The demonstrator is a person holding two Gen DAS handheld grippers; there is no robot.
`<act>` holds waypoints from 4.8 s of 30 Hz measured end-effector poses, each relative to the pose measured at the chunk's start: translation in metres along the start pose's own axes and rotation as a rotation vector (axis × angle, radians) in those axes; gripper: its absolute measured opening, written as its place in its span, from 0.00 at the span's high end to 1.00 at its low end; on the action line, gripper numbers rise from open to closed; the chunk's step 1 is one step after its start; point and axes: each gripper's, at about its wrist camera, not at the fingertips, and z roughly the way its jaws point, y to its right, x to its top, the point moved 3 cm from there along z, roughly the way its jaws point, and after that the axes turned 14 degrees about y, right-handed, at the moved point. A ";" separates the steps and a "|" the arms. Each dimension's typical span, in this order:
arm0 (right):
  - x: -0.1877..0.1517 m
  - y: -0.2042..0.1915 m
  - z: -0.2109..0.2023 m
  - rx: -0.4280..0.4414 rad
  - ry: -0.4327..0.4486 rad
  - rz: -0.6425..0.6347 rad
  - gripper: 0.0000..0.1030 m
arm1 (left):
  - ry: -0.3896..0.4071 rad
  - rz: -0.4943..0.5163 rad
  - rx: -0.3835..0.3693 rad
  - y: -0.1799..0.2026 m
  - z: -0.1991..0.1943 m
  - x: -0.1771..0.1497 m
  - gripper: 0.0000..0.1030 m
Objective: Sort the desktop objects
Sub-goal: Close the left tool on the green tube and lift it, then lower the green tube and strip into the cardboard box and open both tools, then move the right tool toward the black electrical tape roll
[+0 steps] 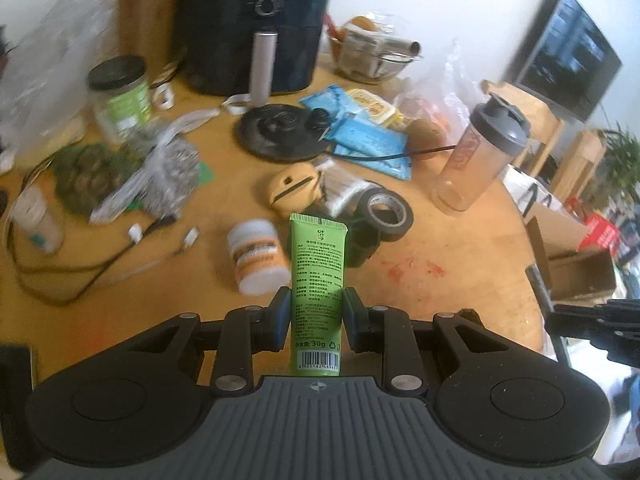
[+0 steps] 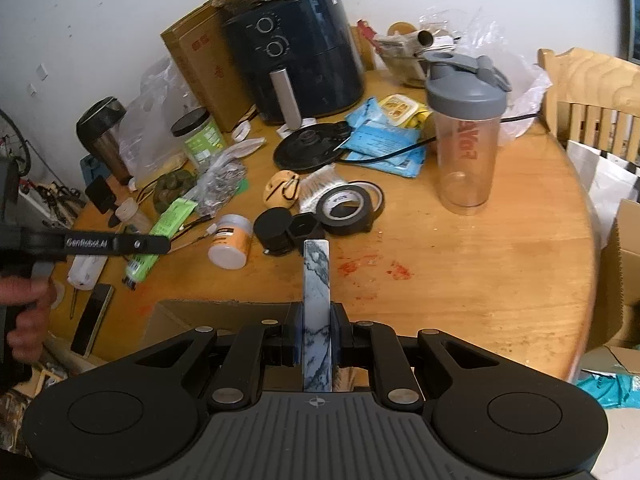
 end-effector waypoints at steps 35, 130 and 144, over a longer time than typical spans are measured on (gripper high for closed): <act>-0.062 -0.035 0.077 -0.075 -0.297 -0.111 0.84 | -0.210 -0.132 0.159 -0.009 0.003 -0.093 0.73; 0.028 0.023 0.200 -0.126 -0.166 -0.188 0.08 | -0.148 -0.259 0.307 -0.047 -0.019 -0.072 0.00; -0.012 0.049 0.162 -0.162 -0.287 -0.131 0.13 | -0.152 -0.226 0.273 -0.040 -0.009 -0.066 0.00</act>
